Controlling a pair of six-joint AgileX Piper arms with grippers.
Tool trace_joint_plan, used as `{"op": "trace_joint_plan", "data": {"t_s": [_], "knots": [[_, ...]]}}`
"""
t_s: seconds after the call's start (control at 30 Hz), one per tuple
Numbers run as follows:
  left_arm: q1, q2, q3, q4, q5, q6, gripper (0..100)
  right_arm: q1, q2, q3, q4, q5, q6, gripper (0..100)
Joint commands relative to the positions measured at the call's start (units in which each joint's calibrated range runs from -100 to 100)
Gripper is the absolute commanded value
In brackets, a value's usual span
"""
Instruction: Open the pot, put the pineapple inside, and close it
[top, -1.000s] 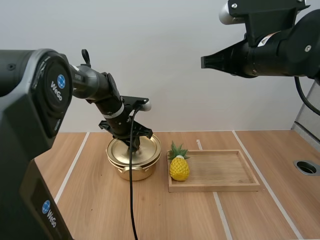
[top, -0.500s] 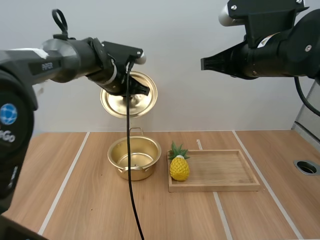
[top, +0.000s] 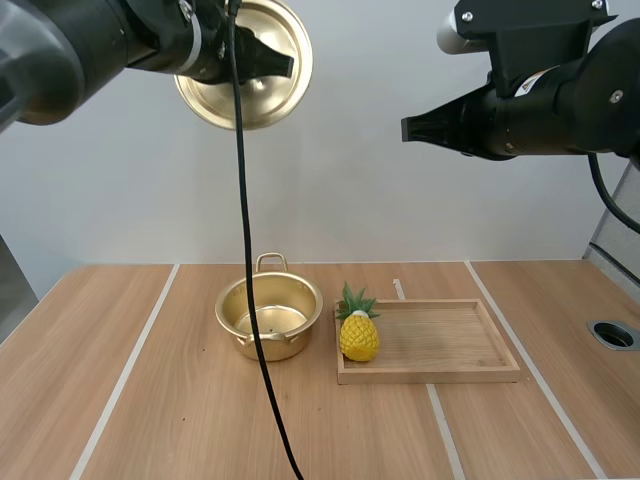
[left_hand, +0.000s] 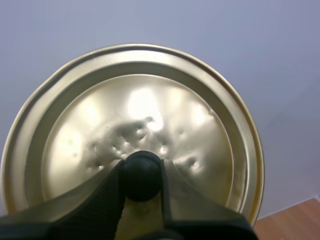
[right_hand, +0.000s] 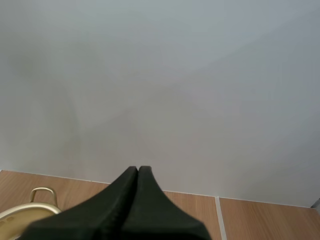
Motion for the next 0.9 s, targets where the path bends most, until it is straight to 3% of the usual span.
{"op": "trace_joint_plan", "data": {"t_s": [0.0, 0.67, 0.87], "knots": [[-0.07, -4.0, -2.1, -1.3, -5.1, -0.4, 0, -0.2, -0.4, -0.5, 0.1, -0.1, -0.3, 0], [-0.07, -8.2, -3.4, -1.2, -5.8, -0.4, 0, -0.2, 1.9, -0.5, 0.2, 1.7, -0.3, 0], [-0.07, -8.2, -3.4, -1.2, -5.8, -0.4, 0, -0.2, 4.8, -0.5, 5.7, 0.2, -2.0, 0]]}}
